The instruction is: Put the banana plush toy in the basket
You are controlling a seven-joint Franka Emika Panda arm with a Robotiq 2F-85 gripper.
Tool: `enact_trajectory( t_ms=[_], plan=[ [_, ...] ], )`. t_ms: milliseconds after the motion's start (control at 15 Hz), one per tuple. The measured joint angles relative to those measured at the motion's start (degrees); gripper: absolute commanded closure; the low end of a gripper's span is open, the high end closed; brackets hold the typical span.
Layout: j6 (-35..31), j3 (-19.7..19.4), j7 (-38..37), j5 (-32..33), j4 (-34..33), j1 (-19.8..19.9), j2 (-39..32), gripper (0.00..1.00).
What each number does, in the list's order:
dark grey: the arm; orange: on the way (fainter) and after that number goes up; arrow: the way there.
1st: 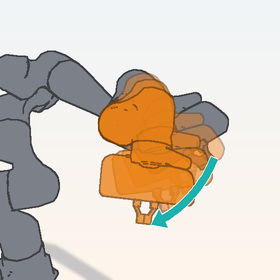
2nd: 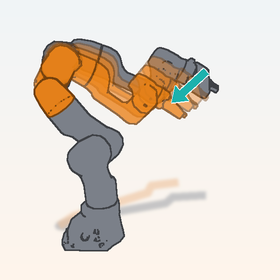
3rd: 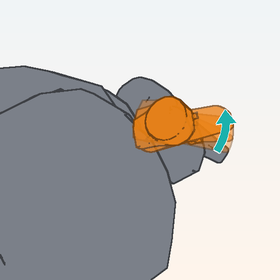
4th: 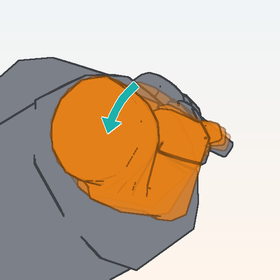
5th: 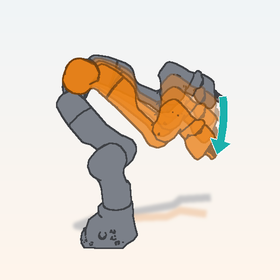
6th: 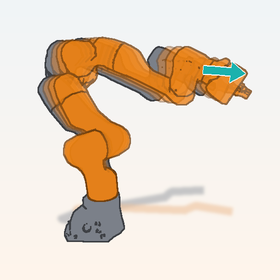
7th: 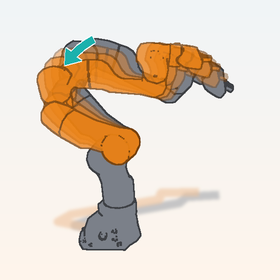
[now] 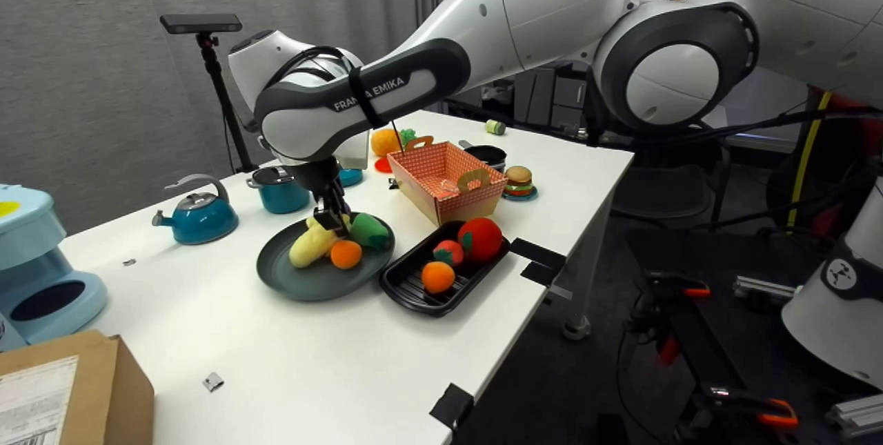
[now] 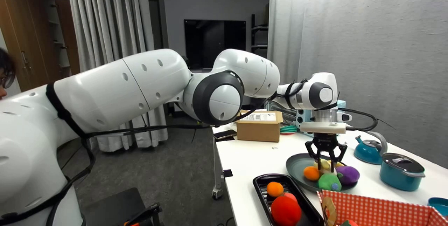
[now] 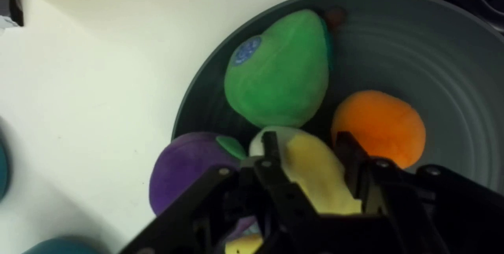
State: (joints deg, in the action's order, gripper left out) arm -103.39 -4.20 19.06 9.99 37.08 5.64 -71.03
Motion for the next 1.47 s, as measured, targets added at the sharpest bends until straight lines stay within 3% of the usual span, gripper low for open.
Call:
enact_trajectory(
  t_ms=[133,1000,1467],
  plan=[
    [0.0,0.0,0.0,0.0,-0.1,0.0,-0.3,1.0],
    [-0.4,0.1,-0.9,-0.1,-2.9,-0.6,1.2,0.99],
    [-3.1,0.6,-9.9,-1.2,-3.7,-0.7,6.4,0.99]
  ],
)
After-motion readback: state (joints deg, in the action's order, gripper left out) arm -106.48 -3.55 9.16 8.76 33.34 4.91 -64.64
